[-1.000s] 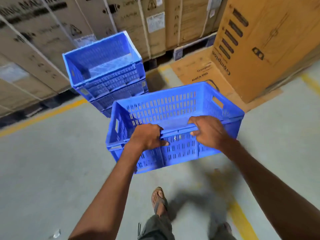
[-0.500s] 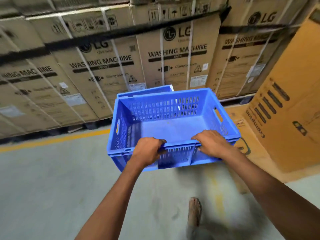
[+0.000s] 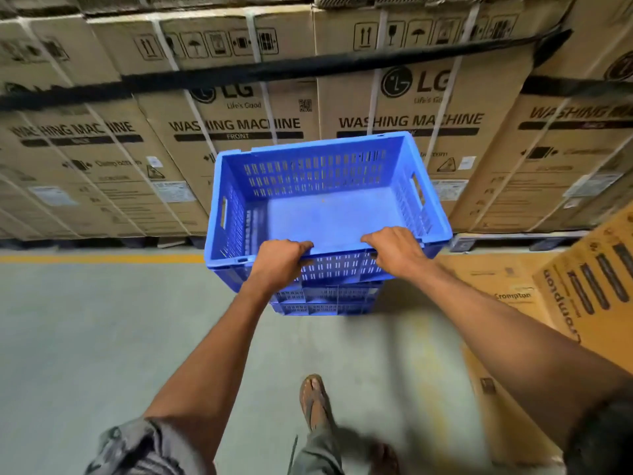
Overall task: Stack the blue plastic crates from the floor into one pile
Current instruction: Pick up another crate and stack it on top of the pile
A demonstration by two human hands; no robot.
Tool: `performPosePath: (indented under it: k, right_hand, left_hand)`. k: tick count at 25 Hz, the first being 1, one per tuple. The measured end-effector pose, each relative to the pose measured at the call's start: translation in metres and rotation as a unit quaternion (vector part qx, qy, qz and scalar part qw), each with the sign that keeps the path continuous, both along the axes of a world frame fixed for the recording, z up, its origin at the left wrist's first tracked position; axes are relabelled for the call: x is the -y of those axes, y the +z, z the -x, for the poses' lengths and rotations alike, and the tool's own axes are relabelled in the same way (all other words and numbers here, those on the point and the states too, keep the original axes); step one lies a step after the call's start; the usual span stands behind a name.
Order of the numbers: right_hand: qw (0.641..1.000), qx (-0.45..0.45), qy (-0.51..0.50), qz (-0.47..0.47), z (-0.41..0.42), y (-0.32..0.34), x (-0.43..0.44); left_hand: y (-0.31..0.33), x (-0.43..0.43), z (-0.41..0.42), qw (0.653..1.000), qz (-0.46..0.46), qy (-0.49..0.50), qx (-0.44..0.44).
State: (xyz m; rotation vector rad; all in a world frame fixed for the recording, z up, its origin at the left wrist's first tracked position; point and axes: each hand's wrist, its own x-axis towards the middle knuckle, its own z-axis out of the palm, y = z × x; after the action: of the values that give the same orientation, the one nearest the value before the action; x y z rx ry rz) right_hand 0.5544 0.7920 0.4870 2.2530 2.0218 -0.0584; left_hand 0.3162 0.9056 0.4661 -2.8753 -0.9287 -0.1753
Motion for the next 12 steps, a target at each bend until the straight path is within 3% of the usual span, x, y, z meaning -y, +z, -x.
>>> performPosePath:
  k: [6, 12]
  right_hand:
    - [1.0, -0.006, -0.004, 0.005, -0.022, -0.039, -0.106]
    - [0.999, -0.008, -0.027, 0.016, -0.036, -0.102, -0.15]
  left_hand:
    - [-0.039, -0.12, -0.03, 1.0, 0.0, -0.03, 0.004]
    - [-0.097, -0.169, -0.049, 0.998, 0.031, -0.05, -0.012]
